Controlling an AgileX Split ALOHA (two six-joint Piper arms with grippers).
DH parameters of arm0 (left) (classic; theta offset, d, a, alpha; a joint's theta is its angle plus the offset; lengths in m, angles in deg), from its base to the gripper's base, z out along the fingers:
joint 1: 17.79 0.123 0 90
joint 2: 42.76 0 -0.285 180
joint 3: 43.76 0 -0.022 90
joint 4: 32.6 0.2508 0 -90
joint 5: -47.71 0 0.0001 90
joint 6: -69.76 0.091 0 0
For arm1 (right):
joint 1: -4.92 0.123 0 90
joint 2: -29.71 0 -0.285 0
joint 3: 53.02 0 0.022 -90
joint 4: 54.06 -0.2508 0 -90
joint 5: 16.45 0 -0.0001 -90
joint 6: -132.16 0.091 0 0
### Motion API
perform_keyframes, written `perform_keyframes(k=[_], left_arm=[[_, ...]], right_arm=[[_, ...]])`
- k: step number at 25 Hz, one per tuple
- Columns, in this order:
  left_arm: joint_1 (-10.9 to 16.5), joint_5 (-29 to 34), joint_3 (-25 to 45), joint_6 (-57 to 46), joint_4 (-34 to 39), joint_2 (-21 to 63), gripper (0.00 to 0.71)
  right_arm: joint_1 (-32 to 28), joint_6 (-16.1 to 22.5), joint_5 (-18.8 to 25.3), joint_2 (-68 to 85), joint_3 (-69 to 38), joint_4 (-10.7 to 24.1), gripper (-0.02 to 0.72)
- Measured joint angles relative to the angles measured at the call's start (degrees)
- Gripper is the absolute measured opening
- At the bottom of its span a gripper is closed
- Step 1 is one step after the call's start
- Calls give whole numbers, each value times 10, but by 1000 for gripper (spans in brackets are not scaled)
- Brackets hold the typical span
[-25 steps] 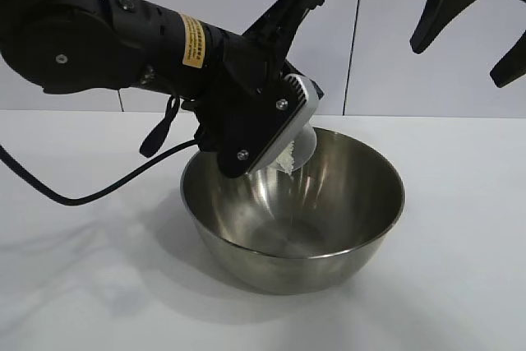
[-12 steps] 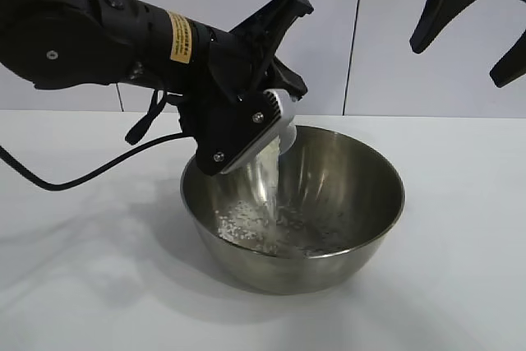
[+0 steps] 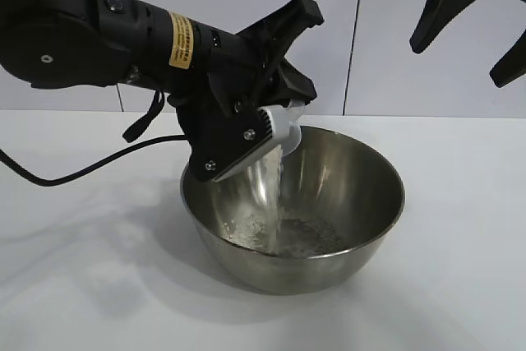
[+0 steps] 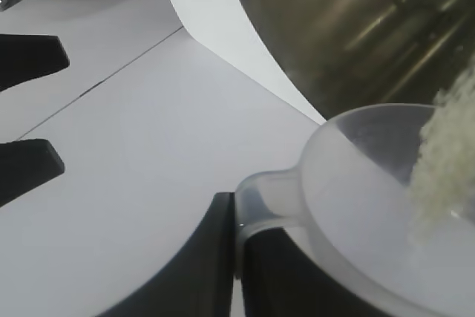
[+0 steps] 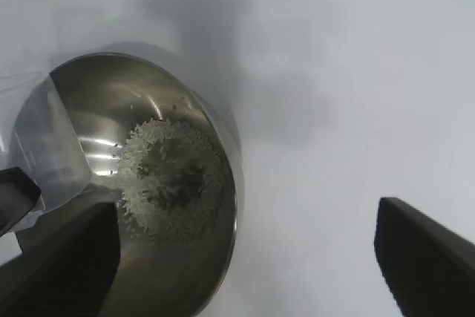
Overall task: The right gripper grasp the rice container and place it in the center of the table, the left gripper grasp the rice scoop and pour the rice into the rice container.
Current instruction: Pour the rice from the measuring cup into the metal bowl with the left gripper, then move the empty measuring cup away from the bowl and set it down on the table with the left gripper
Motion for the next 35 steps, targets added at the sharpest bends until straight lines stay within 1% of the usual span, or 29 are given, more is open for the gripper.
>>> perform_keyframes(k=[3, 6, 9, 20, 22, 25, 28, 32, 35], left_arm=[[-3, -6, 0, 0, 16, 0, 6], [-15, -8, 0, -2, 28, 0, 6], [-19, -18, 0, -4, 34, 0, 6], [-20, -18, 0, -4, 45, 0, 6], [-21, -18, 0, -17, 45, 0, 6], [-22, -35, 0, -82, 42, 0, 6], [-22, -70, 0, -156, 3, 0, 6], [-22, -126, 0, -230, -94, 0, 6], [-22, -149, 0, -280, -174, 0, 6]], right_arm=[[0, 0, 0, 0, 0, 0, 639], [0, 0, 0, 0, 0, 0, 639], [0, -1, 0, 0, 0, 0, 639], [0, -2, 0, 0, 0, 0, 639], [0, -2, 0, 0, 0, 0, 639], [0, -2, 0, 0, 0, 0, 639], [0, -2, 0, 0, 0, 0, 639], [0, -2, 0, 0, 0, 0, 639], [0, -2, 0, 0, 0, 0, 639]])
